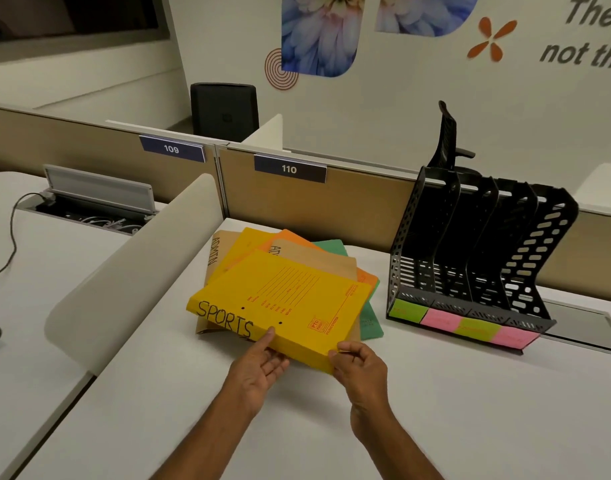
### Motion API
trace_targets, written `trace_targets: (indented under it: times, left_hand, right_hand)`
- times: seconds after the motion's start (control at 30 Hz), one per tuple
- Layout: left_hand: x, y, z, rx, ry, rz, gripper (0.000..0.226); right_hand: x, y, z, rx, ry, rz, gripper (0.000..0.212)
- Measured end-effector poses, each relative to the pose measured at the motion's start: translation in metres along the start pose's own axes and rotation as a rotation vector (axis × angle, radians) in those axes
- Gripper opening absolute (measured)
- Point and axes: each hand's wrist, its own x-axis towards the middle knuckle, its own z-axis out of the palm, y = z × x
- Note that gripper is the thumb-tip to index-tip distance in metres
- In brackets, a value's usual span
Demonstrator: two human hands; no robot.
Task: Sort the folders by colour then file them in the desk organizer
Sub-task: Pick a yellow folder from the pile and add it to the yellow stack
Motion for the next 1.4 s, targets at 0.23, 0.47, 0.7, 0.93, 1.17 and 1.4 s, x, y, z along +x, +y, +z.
trace_targets:
  times: [0.23,0.47,0.7,0.93,1.17,1.4]
  left_hand:
    - [-0.011,-0.014,0.008,-0.044,0.038,0.014,0.033]
    - [-0.033,-0.033,0.008,-0.042,0.123,0.120,0.031]
    - [-0.068,-0.055,0.008,-0.044,0.051,0.228,0.055]
    - [-0.106,-0.085,0.006,0.043,-0.027,0.268,0.052]
    - [-0.138,-0.123,0.012,0.169,-0.109,0.219,0.043]
    - [-0.158,-0.151,0.018,0.308,-0.243,0.150,0.054]
  right_hand:
    - [-0.036,0.010,-0.010,-0.082,-0.004,-0.018,0.013]
    - [-0.066,0.012,-0.033,-0.122,-0.075,-0.006,0.010]
    - [-0.087,0.003,-0.080,-0.141,-0.218,0.010,0.007]
    - [-0.086,-0.021,-0.148,-0.206,0.091,-0.307,0.011]
    - [-0.071,-0.042,-0.225,-0.468,0.149,-0.442,0.030]
    - [-0.072,-0.043,-0.279,-0.688,0.085,-0.251,0.045]
